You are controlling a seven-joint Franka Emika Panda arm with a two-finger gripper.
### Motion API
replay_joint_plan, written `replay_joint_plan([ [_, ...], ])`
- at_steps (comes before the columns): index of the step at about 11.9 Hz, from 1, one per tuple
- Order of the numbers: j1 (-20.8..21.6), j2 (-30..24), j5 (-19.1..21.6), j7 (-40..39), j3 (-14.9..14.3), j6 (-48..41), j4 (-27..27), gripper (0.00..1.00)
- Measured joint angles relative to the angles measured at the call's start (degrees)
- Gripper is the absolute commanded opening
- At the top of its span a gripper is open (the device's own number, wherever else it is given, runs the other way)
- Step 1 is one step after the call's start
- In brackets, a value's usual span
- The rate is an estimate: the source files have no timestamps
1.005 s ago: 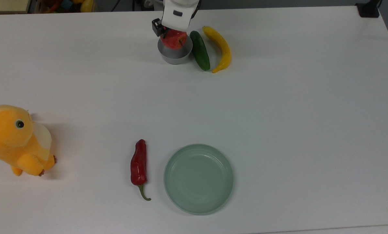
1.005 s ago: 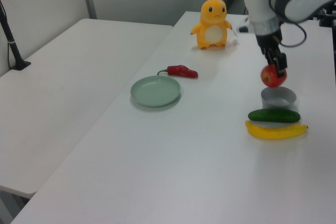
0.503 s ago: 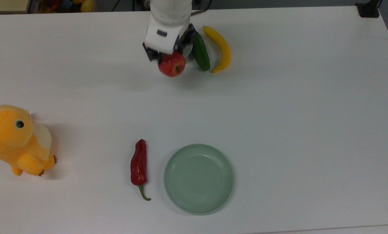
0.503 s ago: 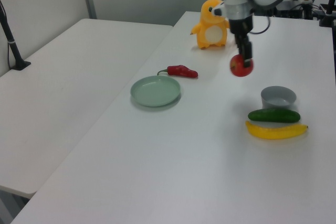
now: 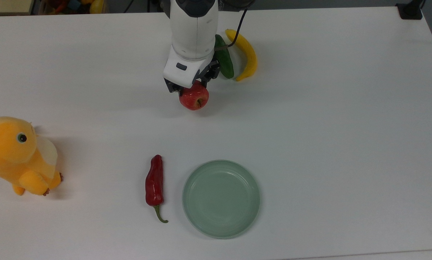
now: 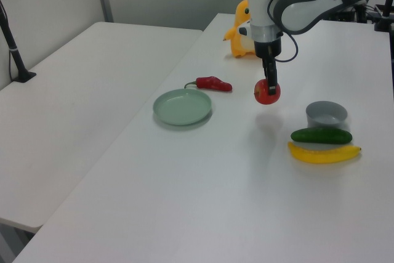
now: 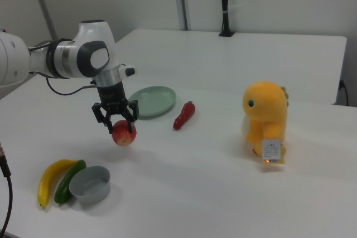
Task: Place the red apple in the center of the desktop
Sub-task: 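Move the apple away from the bowl and lower it onto the table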
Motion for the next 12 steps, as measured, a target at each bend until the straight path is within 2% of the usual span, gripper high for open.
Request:
replay_joint_plan([
  [2,0.2,0.5,-0.5,0.3,0.0,0.0,-0.1,0.46],
  [4,0.4,1.1,-1.7,0.4,0.0,0.0,-0.2,0.54],
  [5,0.5,1.6,-2.6,0.4,0.0,0.0,-0.2,0.66],
  [6,0.5,2.1,-3.3,0.4,0.0,0.0,-0.2,0.84],
  [7,0.5,2.4,-3.9,0.4,0.1,0.0,-0.2,0.91],
  [8,0.5,2.4,-4.3,0.4,0.1,0.0,-0.2,0.93],
  [9,0.5,2.4,-4.4,0.4,0.1,0.0,-0.1,1.00],
  [12,0.5,2.4,-4.4,0.4,0.1,0.0,0.0,1.00],
])
